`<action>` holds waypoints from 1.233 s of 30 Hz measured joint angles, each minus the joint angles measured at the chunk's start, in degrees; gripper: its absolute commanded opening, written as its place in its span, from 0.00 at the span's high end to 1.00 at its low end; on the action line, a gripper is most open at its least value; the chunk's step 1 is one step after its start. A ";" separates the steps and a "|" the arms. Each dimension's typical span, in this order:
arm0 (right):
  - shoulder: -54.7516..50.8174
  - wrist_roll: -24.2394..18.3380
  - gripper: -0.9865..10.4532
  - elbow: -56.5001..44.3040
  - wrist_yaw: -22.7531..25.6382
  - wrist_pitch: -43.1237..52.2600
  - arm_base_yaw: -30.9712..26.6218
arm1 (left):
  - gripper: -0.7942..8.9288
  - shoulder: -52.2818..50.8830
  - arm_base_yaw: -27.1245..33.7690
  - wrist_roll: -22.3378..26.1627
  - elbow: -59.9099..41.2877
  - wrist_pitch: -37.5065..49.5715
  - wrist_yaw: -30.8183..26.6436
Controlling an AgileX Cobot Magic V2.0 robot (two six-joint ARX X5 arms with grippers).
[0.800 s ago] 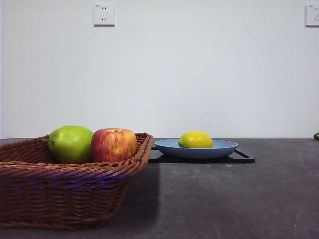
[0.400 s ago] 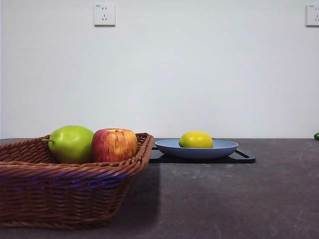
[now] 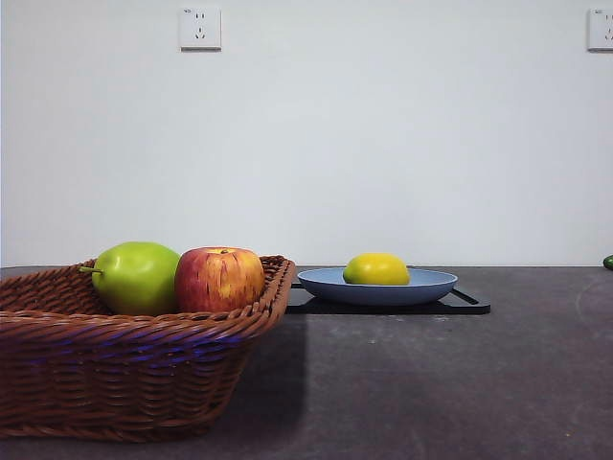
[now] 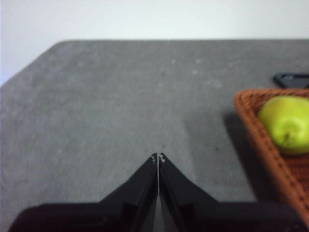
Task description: Take the lemon from the basket,put the lemon in the plate,hand out the plate
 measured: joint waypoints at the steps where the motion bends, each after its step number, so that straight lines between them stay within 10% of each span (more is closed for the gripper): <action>1: 0.00 0.00 0.90 0.00 0.00 0.00 0.00 | 0.91 0.02 0.20 -0.04 -0.20 0.15 0.04; 28: 0.00 -0.07 0.90 0.00 0.02 -0.02 0.00 | 0.91 0.00 0.61 -0.39 -0.44 0.76 0.17; 37: -3.54 -8.41 0.90 -0.35 2.73 -4.28 -3.17 | 0.91 0.00 0.63 -0.39 -0.44 0.76 0.17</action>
